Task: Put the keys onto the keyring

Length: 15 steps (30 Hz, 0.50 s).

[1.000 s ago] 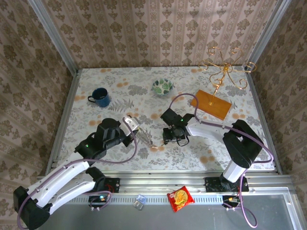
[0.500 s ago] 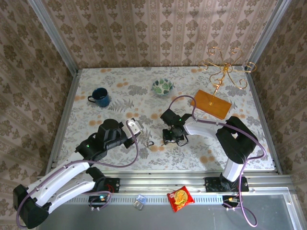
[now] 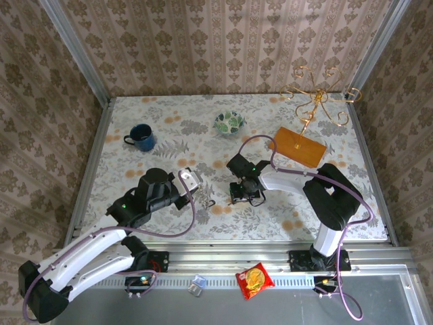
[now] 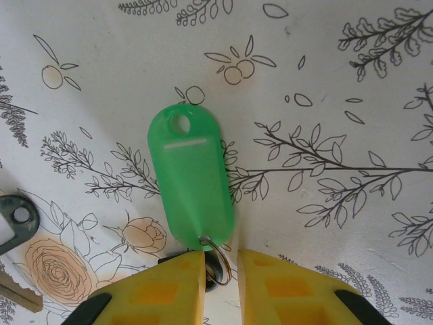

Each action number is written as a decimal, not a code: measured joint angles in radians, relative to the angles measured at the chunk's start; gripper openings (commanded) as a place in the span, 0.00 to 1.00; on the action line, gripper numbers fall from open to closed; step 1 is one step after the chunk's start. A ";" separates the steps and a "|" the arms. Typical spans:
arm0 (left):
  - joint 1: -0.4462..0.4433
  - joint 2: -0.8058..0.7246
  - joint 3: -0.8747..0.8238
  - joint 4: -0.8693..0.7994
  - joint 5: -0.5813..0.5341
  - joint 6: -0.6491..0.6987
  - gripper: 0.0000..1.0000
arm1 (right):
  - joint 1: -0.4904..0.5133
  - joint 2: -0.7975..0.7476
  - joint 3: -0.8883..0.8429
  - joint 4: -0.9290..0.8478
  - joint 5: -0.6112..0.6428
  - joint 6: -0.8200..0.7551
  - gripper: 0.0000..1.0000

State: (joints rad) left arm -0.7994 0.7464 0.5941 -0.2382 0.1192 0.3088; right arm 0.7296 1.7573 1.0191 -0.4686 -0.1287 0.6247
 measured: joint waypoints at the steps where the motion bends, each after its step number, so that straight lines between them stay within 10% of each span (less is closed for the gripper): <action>1: 0.000 0.001 0.000 0.000 0.001 0.000 0.00 | 0.000 0.000 0.000 0.000 0.000 0.000 0.21; 15: -0.007 0.010 -0.004 0.000 0.009 0.003 0.00 | 0.000 0.000 0.005 -0.001 0.000 -0.009 0.16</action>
State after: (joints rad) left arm -0.8066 0.7559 0.5900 -0.2379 0.1280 0.3115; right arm 0.7296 1.7573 1.0245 -0.4698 -0.1287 0.6155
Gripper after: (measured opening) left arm 0.049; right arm 0.183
